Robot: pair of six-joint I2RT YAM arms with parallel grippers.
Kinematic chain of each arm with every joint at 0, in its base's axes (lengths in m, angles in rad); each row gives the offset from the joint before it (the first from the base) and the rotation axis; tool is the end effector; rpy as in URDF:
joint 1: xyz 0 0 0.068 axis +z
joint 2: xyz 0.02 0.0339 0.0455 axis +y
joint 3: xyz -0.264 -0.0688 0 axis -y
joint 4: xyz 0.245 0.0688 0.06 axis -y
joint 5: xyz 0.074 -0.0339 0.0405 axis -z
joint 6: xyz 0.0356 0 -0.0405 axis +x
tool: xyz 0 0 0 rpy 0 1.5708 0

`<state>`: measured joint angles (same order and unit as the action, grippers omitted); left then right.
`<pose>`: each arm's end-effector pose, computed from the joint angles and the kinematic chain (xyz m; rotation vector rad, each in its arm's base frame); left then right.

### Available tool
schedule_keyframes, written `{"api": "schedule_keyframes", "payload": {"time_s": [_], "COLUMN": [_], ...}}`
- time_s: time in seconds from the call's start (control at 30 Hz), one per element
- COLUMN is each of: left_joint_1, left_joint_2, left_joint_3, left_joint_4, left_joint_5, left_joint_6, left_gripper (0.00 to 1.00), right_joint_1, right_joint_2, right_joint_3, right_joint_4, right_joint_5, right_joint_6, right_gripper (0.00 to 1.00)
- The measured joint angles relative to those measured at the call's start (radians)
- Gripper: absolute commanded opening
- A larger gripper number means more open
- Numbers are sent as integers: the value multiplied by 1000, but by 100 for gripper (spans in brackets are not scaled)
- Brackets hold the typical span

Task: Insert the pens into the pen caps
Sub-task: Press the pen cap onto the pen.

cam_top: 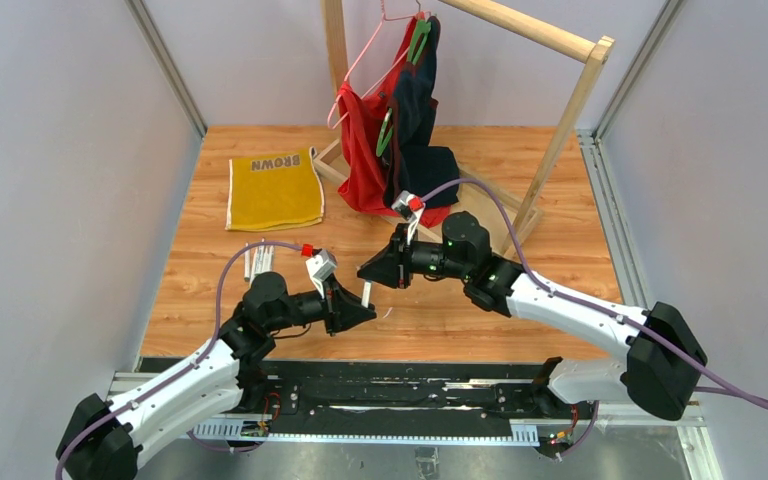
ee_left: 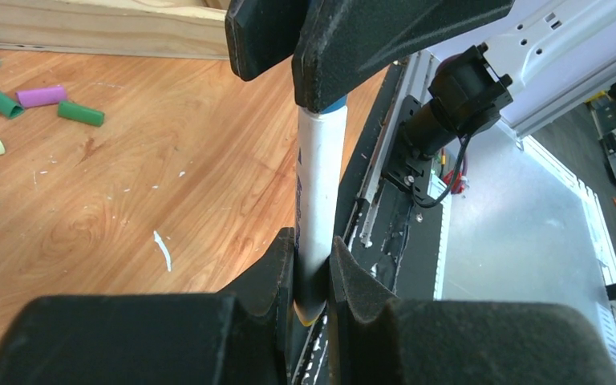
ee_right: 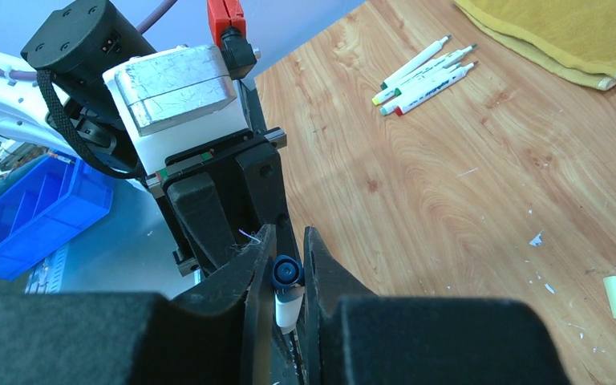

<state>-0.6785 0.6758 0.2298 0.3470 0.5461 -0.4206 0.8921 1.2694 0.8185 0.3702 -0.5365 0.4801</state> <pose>0.1167 -0.1179 0.2168 0.6718 1.6951 -1.2580 0.1695 0.2391 0.3044 -0.8185 1.6758 1.4409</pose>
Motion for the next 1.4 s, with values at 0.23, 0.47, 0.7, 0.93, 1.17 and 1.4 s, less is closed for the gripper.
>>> {"api": "schedule_keyframes", "payload": {"time_s": [0.23, 0.47, 0.7, 0.93, 1.17, 1.4], "left_joint_1": [25, 54, 89, 118, 141, 149], "left_joint_2": [0, 0, 0, 4, 5, 18], "left_joint_3": [0, 0, 0, 0, 0, 0], "left_joint_4": [-11, -48, -51, -50, -50, -50], "left_joint_5": [31, 63, 101, 135, 149, 149], "left_joint_6": [-11, -26, -56, -88, -102, -104], "left_gripper": [0, 0, 0, 0, 0, 0], "right_joint_1": [9, 24, 29, 35, 43, 46], "right_joint_2": [11, 21, 39, 53, 63, 71], "right_joint_3": [-23, -40, -53, -71, -78, -81], "right_joint_4": [33, 45, 84, 132, 146, 154], "right_joint_5": [24, 53, 70, 80, 102, 113], "right_joint_6": [21, 22, 32, 52, 67, 75], "right_gripper": [1, 1, 0, 0, 0, 1]}}
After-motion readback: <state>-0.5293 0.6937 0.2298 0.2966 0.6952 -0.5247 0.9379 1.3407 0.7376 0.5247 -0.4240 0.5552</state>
